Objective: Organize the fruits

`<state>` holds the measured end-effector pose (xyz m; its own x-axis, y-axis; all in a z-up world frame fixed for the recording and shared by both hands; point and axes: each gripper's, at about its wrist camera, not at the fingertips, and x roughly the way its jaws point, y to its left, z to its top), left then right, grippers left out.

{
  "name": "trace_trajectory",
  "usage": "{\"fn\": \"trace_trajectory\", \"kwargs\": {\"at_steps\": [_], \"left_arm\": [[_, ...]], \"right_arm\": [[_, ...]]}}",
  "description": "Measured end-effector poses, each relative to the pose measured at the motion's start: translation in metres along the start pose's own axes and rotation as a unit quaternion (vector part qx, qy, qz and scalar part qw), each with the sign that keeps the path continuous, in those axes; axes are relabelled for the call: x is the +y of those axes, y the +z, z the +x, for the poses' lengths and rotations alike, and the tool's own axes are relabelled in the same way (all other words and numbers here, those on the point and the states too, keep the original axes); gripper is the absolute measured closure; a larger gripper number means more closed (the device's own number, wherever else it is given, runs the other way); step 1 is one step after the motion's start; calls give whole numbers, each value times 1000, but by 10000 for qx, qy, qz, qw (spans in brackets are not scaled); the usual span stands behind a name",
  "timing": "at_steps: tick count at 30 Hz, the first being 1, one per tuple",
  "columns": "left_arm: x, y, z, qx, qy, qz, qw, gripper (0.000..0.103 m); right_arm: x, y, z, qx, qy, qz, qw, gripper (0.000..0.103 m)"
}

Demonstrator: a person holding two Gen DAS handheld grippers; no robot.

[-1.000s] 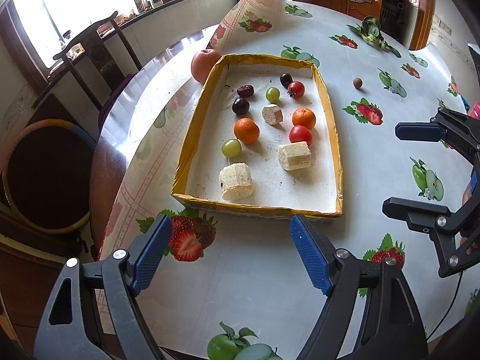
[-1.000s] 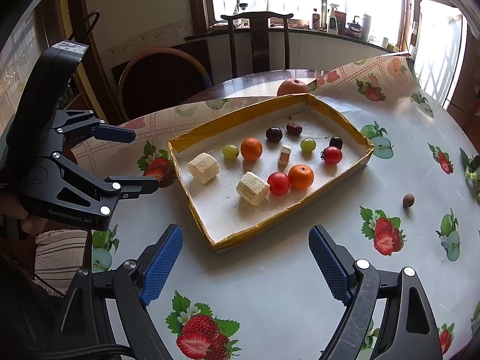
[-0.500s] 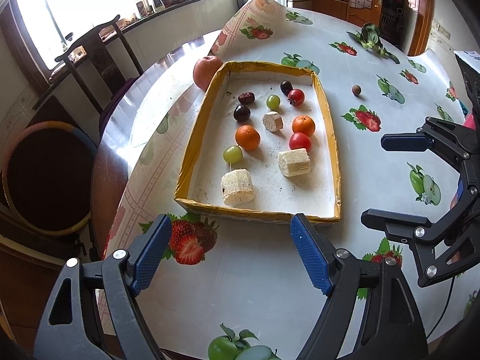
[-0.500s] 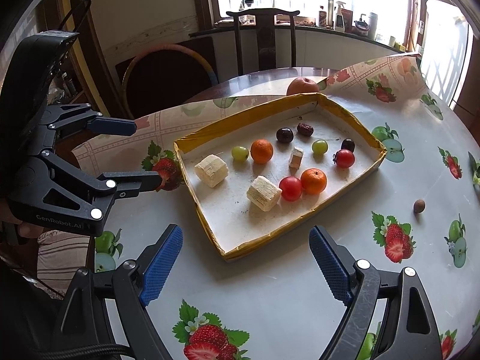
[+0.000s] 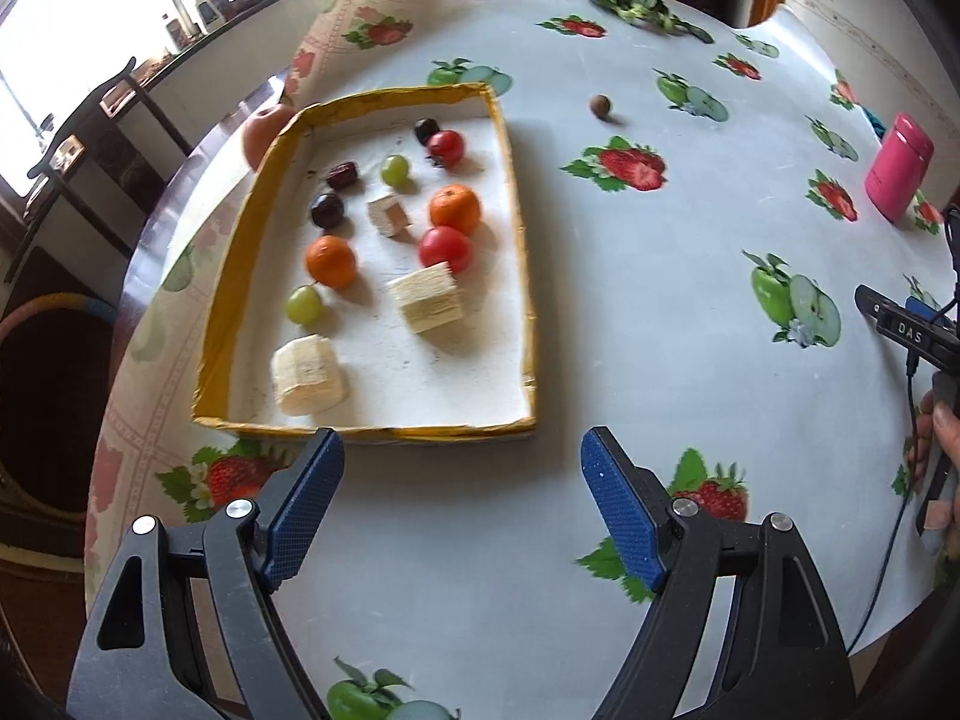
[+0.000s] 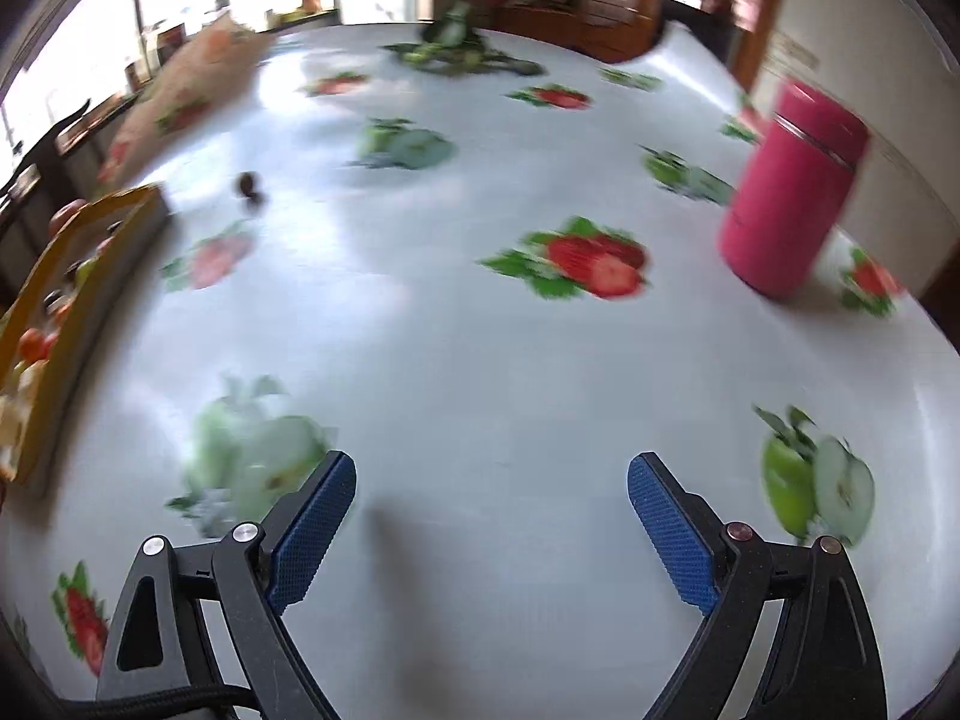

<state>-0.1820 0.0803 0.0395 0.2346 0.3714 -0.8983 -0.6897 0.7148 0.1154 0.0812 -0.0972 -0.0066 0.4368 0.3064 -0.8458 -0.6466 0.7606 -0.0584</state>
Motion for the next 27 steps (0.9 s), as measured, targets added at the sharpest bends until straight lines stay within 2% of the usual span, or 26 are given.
{"fn": "trace_trajectory", "kwargs": {"at_steps": [2,3,4,6,10,14,21,27], "left_arm": [[-18,6,3,41,-256,182,9995,22],[-28,9,5,68,-363,282,9989,22],[-37,11,7,98,-471,373,9981,22],[-53,15,12,166,-732,478,9960,22],[-77,24,13,-43,-1066,589,9925,22],[-95,35,18,-329,-1158,747,9899,23],[-143,45,38,-197,-1641,1057,9806,23],[-155,47,32,-502,-1601,1209,9784,23]], "right_arm": [[-28,-5,3,-192,-403,462,9979,0],[-35,-7,4,-321,-593,634,9957,0],[-39,-10,6,-475,-612,826,9936,0],[-36,-10,8,-556,-744,793,9925,1],[-39,-9,8,-573,-675,822,9927,1],[-34,-11,7,-575,-695,809,9926,1],[-34,-10,7,-576,-698,806,9926,1],[-35,-9,7,-576,-695,807,9926,1]]}}
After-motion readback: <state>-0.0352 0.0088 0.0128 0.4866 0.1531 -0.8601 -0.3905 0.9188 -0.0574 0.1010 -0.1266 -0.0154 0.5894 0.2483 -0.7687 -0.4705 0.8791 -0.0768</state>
